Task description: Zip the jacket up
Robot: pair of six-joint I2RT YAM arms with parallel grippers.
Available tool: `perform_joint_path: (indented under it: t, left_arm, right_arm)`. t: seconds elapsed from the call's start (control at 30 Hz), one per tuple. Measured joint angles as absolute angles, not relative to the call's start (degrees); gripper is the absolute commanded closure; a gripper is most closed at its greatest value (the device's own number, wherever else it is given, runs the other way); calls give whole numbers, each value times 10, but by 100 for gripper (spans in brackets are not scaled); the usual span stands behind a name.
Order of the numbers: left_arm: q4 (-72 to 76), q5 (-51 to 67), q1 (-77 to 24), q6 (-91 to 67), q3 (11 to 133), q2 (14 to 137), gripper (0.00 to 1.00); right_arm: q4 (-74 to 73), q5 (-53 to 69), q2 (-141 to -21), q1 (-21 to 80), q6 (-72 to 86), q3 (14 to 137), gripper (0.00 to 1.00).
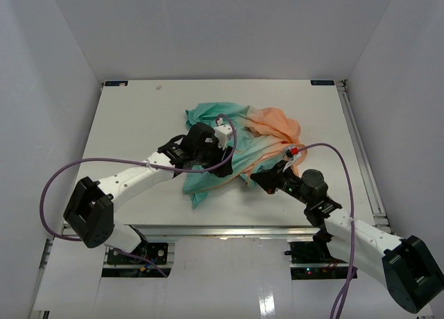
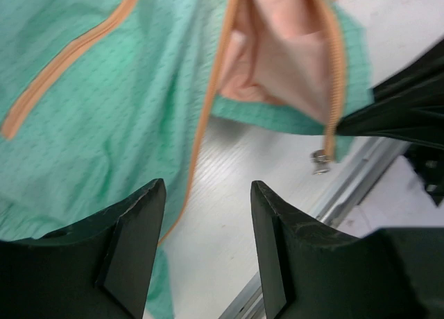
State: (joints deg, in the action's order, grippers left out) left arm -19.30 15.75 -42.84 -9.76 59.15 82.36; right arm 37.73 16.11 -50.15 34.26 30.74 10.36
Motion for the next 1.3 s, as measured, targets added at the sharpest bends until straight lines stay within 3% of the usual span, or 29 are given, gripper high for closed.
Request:
perform_joint_path:
  t: [0.43,0.7,1.3]
  left_arm:
    - [-442,4,-429,-28,612,836,34]
    - [-471,-34,-429,-7,575,798,32]
    - [-459,-46,-423,26,558,847,44]
  right_arm:
    - [362,163,-475,342,294,94,92]
    - [360,171,-454,342,294,86,92]
    - [353,174,-415,341,294,77,92]
